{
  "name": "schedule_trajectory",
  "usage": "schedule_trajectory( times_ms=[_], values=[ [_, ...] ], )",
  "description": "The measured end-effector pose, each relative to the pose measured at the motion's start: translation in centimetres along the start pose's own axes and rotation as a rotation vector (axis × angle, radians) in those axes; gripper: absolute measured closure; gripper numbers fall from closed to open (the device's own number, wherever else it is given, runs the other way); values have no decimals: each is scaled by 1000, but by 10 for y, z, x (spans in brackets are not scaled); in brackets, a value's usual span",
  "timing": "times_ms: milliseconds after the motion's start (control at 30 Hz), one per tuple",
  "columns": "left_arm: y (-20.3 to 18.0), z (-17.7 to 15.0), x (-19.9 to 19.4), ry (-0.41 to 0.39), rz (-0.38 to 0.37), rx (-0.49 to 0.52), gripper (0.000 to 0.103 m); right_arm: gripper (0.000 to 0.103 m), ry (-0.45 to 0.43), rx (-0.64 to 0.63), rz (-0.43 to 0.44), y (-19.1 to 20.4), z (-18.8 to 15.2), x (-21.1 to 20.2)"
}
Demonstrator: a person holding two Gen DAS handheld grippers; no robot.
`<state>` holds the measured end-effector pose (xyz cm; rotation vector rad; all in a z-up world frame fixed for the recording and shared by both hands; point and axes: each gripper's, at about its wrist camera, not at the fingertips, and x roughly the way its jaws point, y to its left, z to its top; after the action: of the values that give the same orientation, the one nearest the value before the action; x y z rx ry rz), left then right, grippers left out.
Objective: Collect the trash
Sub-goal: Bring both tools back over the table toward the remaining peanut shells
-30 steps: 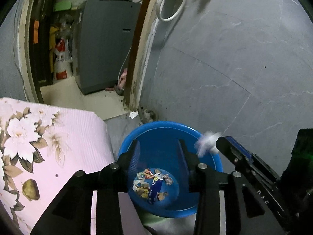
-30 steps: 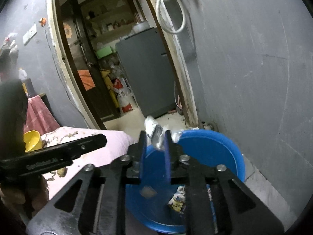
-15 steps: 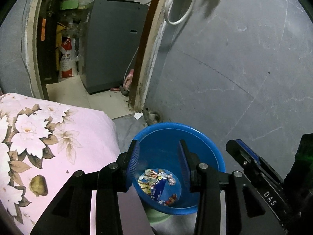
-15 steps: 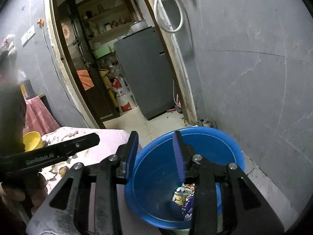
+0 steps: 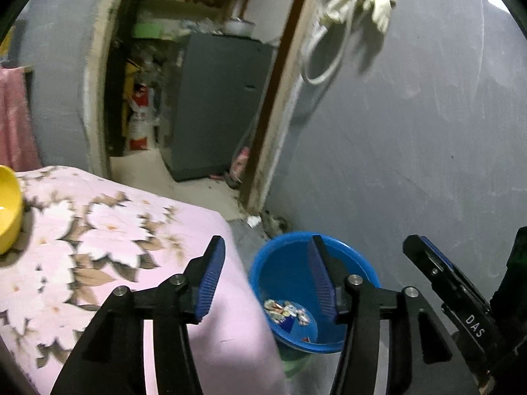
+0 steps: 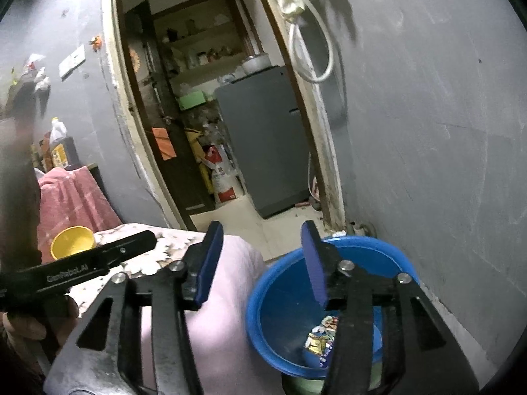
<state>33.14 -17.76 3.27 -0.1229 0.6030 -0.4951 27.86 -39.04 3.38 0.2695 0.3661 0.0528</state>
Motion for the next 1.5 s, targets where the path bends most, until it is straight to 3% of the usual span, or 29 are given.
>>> schedule_trajectory(
  times_ms=[233, 300, 500, 1000, 1500],
  values=[
    [32, 1, -57, -104, 94, -40, 40, 6, -42, -28, 43, 40, 2, -17],
    [39, -1, -74, -134, 123, -44, 29, 0, -54, -36, 55, 52, 2, -21],
    [65, -14, -125, -248, 211, -88, 5, 0, -87, -63, 98, 89, 1, -32],
    [107, -59, -199, -362, 420, -96, 3, 0, -149, -149, 192, 162, -22, -50],
    [120, -79, -197, -372, 517, -45, 3, 0, -105, -254, 248, 192, -46, -28]
  ],
)
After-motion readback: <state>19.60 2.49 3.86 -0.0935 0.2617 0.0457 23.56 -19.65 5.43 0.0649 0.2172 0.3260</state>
